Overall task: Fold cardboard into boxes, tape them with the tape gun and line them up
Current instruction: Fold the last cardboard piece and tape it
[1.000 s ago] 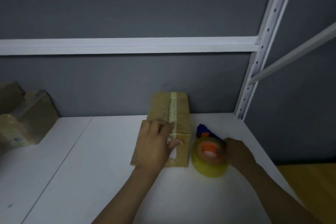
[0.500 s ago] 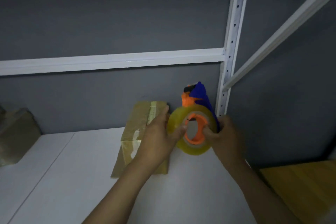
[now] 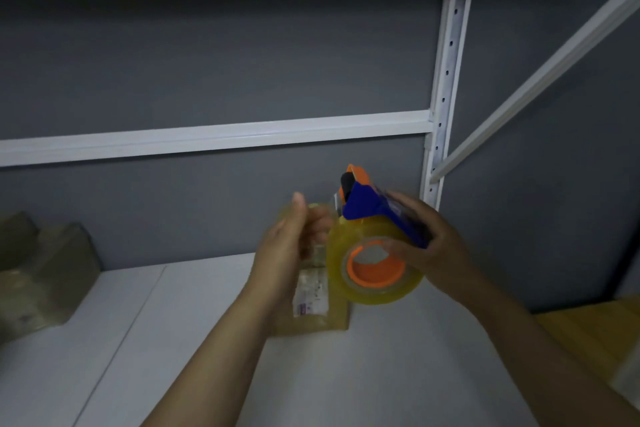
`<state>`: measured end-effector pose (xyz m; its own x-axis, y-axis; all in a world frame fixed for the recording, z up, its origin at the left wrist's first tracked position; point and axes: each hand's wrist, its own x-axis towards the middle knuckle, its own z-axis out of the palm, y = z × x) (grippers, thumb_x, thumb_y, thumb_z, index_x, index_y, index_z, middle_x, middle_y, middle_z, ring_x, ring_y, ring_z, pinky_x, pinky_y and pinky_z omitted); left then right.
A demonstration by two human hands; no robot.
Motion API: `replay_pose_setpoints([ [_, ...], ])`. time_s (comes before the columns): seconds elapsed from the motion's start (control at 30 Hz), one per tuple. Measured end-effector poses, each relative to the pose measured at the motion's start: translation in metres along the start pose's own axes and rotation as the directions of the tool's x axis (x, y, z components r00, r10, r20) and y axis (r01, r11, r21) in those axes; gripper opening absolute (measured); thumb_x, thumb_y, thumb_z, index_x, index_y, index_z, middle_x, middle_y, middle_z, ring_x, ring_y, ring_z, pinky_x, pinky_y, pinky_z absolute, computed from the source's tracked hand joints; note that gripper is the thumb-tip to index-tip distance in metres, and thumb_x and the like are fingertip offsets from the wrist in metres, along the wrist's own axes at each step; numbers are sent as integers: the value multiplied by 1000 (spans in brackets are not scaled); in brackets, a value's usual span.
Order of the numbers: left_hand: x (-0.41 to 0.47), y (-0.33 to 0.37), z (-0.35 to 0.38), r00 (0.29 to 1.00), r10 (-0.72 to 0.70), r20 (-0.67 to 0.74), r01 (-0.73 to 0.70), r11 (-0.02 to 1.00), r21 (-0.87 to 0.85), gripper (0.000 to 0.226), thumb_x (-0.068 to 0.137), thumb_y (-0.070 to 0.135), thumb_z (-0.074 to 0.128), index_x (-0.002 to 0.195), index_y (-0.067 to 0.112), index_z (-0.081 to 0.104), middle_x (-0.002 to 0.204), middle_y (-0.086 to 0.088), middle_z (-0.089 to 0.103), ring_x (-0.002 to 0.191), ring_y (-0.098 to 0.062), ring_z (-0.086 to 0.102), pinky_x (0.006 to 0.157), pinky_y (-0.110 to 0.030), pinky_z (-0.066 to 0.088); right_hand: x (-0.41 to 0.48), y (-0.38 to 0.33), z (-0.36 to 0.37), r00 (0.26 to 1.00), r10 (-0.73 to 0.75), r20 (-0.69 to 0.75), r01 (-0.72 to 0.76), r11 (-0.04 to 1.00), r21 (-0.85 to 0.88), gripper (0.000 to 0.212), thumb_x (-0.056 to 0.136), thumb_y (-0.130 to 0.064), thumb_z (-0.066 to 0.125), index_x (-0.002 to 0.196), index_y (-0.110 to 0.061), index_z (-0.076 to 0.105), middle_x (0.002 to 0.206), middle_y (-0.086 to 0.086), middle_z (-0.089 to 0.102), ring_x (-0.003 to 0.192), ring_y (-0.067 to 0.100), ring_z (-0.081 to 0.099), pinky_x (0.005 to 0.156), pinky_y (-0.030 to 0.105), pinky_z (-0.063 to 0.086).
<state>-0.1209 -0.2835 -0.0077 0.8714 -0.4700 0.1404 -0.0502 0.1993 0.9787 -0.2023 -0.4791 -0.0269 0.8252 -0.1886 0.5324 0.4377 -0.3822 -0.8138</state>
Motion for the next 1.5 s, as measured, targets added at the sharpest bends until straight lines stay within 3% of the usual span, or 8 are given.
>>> replay_pose_setpoints([
  [0.2,-1,22,-24,919,-363,151,391,887,-246,17,70,28,72,76,13,66,59,4,64,46,-4,55,42,-15,42,-23,-12,23,1000,-21,-2,20,981,-192,63,72,-36,79,118,-66,49,115,-23,61,102,-1,59,80,9,46],
  [0.3,2,14,-42,923,-378,75,384,919,-94,10,85,13,68,76,10,64,55,1,58,42,-6,48,43,-17,36,-32,-12,26,999,-14,30,23,943,-331,64,65,-53,79,118,-68,46,105,-14,61,93,5,58,78,11,45],
  [0.47,-2,-2,-71,938,-336,-87,343,937,75,14,87,3,64,74,7,63,51,0,53,47,-10,42,47,-21,34,-33,-12,16,989,70,129,17,819,-573,67,69,-36,82,120,-59,46,95,-13,53,87,4,52,75,17,44],
  [0.7,10,-24,-106,950,-253,-185,283,947,154,12,86,3,61,77,11,62,59,-3,54,50,-12,43,51,-25,35,-35,-8,-22,974,187,128,-28,658,-752,66,76,-29,79,123,-55,41,102,-4,52,92,11,51,71,6,40],
  [1.07,50,-73,-100,897,-221,-383,310,932,187,23,84,14,71,66,7,60,61,-9,58,50,-15,45,49,-24,33,28,35,-30,925,284,253,98,466,-880,66,79,-51,70,135,-53,36,108,-6,49,98,12,51,85,28,48],
  [1.3,42,-94,-107,886,-312,-343,385,908,169,37,91,31,65,64,6,59,61,-11,54,56,-20,44,56,-29,38,35,59,-23,871,332,362,131,554,-822,65,82,-53,67,137,-53,32,102,-11,42,93,7,48,76,18,38],
  [1.4,37,-99,-104,920,-224,-320,344,855,389,43,92,52,53,89,10,63,63,-9,62,59,-24,53,55,-27,44,33,60,-23,873,337,352,116,559,-821,67,82,-52,68,139,-50,33,105,-11,41,93,4,44,71,12,32],
  [1.5,31,-108,-106,910,-169,-379,391,655,647,89,80,83,31,142,20,39,107,-9,70,89,-28,68,78,-36,57,30,58,-24,879,332,342,106,563,-820,66,82,-52,68,137,-53,32,106,-12,40,95,4,44,72,8,32],
])
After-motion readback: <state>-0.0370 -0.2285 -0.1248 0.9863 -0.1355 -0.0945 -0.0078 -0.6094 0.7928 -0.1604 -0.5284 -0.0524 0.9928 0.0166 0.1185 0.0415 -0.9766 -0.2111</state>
